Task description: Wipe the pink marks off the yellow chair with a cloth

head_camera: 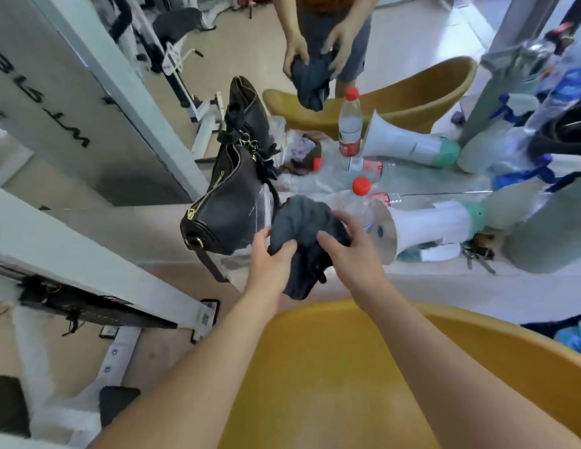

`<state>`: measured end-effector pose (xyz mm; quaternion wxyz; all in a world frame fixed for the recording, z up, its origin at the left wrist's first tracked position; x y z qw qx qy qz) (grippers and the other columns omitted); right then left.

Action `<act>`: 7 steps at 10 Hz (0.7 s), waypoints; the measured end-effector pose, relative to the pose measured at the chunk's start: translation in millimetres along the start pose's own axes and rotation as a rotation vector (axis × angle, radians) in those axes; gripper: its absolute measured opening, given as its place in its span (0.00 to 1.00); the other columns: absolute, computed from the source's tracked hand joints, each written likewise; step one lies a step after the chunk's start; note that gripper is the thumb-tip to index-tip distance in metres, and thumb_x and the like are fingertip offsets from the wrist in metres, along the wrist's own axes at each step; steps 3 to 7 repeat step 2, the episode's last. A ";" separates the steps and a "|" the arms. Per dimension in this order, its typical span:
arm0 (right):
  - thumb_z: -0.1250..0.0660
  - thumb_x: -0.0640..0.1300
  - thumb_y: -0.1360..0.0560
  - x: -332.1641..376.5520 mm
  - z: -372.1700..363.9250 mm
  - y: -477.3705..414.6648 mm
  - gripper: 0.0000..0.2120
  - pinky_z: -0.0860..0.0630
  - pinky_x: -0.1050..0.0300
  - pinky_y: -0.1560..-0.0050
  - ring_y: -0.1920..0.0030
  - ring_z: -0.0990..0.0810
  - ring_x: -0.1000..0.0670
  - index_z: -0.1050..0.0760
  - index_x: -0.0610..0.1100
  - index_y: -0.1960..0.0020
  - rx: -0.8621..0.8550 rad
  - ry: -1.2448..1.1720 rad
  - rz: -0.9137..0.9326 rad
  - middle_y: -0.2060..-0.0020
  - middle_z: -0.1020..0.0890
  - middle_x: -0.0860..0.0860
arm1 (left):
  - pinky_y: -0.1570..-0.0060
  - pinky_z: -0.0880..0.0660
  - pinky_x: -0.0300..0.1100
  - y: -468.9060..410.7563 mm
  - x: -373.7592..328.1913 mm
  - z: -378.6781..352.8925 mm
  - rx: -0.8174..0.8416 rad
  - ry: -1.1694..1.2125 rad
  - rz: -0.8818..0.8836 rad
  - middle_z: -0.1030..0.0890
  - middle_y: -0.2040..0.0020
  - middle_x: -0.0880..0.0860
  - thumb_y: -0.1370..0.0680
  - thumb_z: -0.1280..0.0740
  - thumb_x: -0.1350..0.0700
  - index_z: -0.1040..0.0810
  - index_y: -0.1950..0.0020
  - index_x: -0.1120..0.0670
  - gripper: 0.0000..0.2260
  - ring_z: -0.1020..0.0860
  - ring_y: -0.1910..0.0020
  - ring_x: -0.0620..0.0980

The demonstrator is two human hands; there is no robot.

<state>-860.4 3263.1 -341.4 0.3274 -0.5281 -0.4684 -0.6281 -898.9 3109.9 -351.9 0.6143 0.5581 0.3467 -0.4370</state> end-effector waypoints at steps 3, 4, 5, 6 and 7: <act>0.39 0.44 0.20 -28.5 -1.1 -16.7 0.24 0.31 0.59 0.36 0.40 0.28 0.53 0.40 0.50 0.26 0.061 0.026 -0.106 0.37 0.28 0.54 | 0.50 0.31 0.41 -28.2 22.0 -1.6 -0.062 -0.471 -0.038 0.25 0.39 0.48 0.24 0.37 0.60 0.32 0.31 0.48 0.21 0.26 0.45 0.50; 0.39 0.44 0.20 -28.5 -1.1 -16.7 0.24 0.31 0.59 0.36 0.40 0.28 0.53 0.40 0.50 0.26 0.061 0.026 -0.106 0.37 0.28 0.54 | 0.50 0.31 0.41 -28.2 22.0 -1.6 -0.062 -0.471 -0.038 0.25 0.39 0.48 0.24 0.37 0.60 0.32 0.31 0.48 0.21 0.26 0.45 0.50; 0.39 0.44 0.20 -28.5 -1.1 -16.7 0.24 0.31 0.59 0.36 0.40 0.28 0.53 0.40 0.50 0.26 0.061 0.026 -0.106 0.37 0.28 0.54 | 0.50 0.31 0.41 -28.2 22.0 -1.6 -0.062 -0.471 -0.038 0.25 0.39 0.48 0.24 0.37 0.60 0.32 0.31 0.48 0.21 0.26 0.45 0.50; 0.39 0.44 0.20 -28.5 -1.1 -16.7 0.24 0.31 0.59 0.36 0.40 0.28 0.53 0.40 0.50 0.26 0.061 0.026 -0.106 0.37 0.28 0.54 | 0.50 0.31 0.41 -28.2 22.0 -1.6 -0.062 -0.471 -0.038 0.25 0.39 0.48 0.24 0.37 0.60 0.32 0.31 0.48 0.21 0.26 0.45 0.50; 0.39 0.44 0.20 -28.5 -1.1 -16.7 0.24 0.31 0.59 0.36 0.40 0.28 0.53 0.40 0.50 0.26 0.061 0.026 -0.106 0.37 0.28 0.54 | 0.50 0.31 0.41 -28.2 22.0 -1.6 -0.062 -0.471 -0.038 0.25 0.39 0.48 0.24 0.37 0.60 0.32 0.31 0.48 0.21 0.26 0.45 0.50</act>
Point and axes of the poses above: each hand's wrist, its own y-axis away from the middle knuckle, its own z-axis out of the back of the hand, x = y × z, the point moved 9 cm from there along -y, towards the middle knuckle
